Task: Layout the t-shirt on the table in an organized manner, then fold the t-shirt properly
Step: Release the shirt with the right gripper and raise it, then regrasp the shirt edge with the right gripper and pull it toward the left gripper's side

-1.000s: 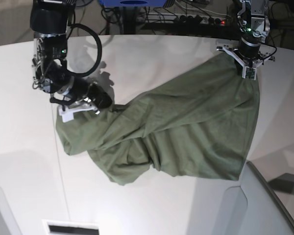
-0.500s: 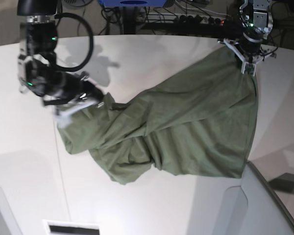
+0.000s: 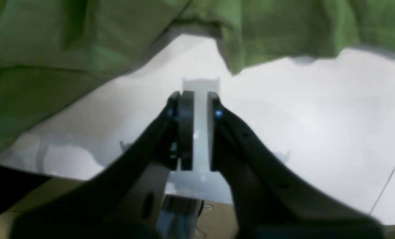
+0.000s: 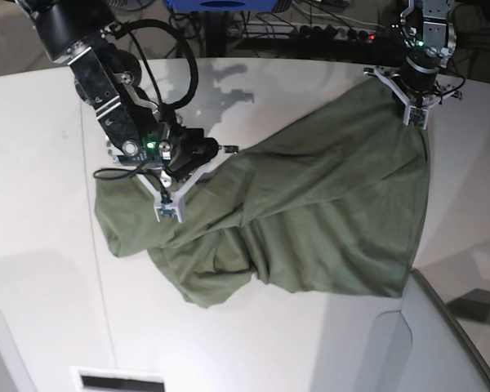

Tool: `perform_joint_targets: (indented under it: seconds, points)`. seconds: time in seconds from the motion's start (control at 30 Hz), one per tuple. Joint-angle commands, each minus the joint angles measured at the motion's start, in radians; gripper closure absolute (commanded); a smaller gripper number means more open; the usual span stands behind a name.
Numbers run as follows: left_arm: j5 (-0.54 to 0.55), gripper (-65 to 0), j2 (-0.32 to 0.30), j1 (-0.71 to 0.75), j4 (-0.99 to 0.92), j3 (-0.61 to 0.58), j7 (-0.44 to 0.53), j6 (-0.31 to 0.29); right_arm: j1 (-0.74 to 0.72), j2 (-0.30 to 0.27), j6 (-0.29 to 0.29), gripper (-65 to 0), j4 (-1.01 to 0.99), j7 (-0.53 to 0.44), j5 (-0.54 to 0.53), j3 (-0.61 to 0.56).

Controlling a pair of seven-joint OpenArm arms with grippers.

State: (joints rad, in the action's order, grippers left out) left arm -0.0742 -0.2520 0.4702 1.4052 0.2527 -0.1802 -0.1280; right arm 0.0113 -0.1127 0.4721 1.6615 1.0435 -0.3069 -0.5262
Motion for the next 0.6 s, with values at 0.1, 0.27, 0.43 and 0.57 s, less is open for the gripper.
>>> perform_joint_targets:
  seconds: [0.1, 0.27, 0.43, 0.57]
  points:
    - [0.004, 0.0, -0.007, 0.003, 0.013, 0.004, 0.015, 0.009, -0.001, -0.003, 0.004, 0.0, 0.024, -0.009, 0.01, 0.051]
    - [0.004, 0.0, -0.007, 0.003, 0.013, 0.004, 0.015, 0.009, 0.017, -0.002, 0.058, -2.7, 0.035, -0.007, 0.012, 0.047]
    - [0.006, 0.0, -0.007, 0.002, 0.013, 0.004, 0.015, 0.009, 0.014, -0.002, 0.107, -16.5, 0.038, -0.025, 0.01, 0.041]
    - [0.006, 0.0, -0.007, 0.0, 0.013, 0.004, 0.015, 0.009, 0.003, -0.012, 0.107, -21.9, 0.024, -0.121, 0.012, -0.03]
